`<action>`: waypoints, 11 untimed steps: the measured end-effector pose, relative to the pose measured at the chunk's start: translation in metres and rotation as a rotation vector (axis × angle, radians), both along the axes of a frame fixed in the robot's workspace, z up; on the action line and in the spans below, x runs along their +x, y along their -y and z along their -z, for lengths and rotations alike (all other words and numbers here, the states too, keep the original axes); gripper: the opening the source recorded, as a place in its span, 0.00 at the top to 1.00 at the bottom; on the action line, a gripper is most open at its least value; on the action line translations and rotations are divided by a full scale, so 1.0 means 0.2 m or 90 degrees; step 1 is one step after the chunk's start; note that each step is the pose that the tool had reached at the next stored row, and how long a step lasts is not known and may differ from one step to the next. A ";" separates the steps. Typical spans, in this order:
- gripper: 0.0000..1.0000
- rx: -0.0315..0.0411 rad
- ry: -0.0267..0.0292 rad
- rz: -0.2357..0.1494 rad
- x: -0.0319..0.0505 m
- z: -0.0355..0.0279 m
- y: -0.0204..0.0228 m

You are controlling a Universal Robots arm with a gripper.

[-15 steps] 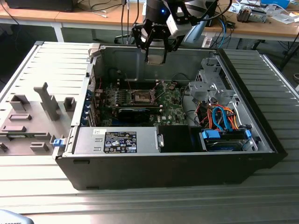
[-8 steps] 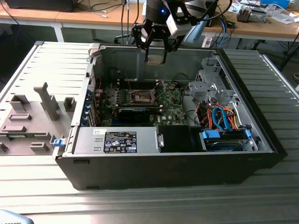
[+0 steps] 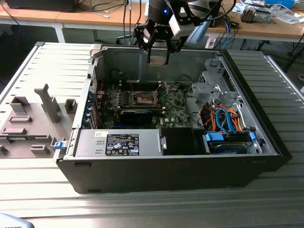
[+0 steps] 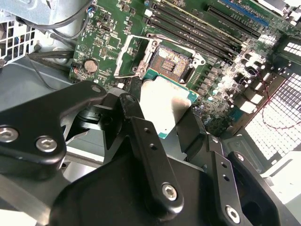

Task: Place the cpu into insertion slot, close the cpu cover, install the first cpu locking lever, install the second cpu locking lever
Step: 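Place the cpu into insertion slot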

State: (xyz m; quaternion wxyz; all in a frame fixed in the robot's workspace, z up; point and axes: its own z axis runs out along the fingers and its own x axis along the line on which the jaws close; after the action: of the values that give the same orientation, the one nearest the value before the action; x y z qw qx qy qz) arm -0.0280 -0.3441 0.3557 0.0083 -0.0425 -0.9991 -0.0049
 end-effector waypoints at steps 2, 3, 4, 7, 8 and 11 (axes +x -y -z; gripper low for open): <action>0.45 0.0000 0.0000 0.001 0.000 0.000 0.000; 0.45 0.0000 0.0000 0.001 0.000 0.000 0.000; 0.45 0.0000 0.0000 0.001 0.000 0.000 0.000; 0.45 0.0000 0.0000 0.002 0.000 0.000 0.000; 0.45 0.0000 0.0000 0.003 0.000 0.000 0.000; 0.45 0.0000 0.0000 0.004 0.000 0.000 0.000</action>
State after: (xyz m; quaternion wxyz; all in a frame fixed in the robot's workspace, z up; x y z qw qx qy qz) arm -0.0280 -0.3441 0.3557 0.0083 -0.0453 -0.9989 -0.0050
